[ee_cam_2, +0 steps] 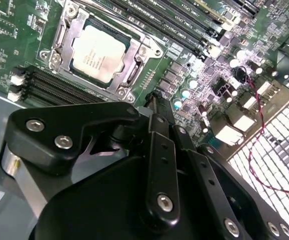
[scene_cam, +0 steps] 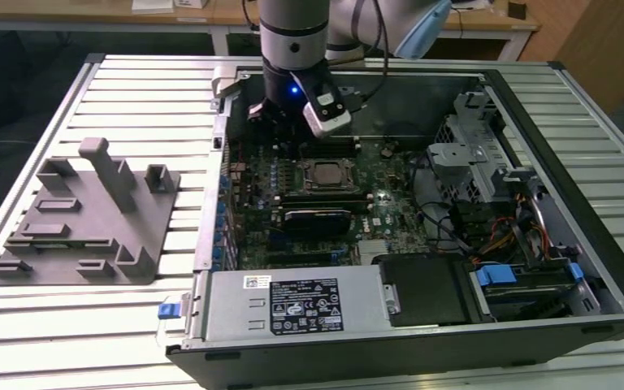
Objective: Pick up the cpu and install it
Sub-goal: 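Install the first cpu locking lever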
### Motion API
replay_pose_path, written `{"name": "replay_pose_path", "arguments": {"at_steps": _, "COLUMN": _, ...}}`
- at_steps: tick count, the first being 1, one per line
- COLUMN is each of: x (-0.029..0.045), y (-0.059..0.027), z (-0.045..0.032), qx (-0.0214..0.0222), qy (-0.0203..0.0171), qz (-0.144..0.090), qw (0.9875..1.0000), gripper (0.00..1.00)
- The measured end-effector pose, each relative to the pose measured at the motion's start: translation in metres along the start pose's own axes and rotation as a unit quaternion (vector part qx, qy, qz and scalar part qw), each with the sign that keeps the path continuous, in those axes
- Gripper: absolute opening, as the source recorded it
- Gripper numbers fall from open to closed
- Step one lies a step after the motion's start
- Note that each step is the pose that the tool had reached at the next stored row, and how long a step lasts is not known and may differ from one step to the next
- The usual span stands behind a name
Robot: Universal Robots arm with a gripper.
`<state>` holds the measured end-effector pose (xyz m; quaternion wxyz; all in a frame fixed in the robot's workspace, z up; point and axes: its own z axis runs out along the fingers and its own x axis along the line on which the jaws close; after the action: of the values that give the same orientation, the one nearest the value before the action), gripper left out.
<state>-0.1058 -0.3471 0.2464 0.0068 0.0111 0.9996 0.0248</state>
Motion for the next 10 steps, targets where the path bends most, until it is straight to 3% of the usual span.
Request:
{"name": "replay_pose_path", "arguments": {"at_steps": 2, "x": 0.0001, "y": 0.0000, "z": -0.0001, "qx": -0.0018, "qy": 0.0000, "qz": 0.000, "qw": 1.0000, "gripper": 0.11}}
{"name": "replay_pose_path", "arguments": {"at_steps": 10, "x": 0.0068, "y": -0.0003, "z": -0.0001, "qx": -0.0260, "qy": 0.0006, "qz": 0.000, "qw": 0.9997, "gripper": 0.11}}
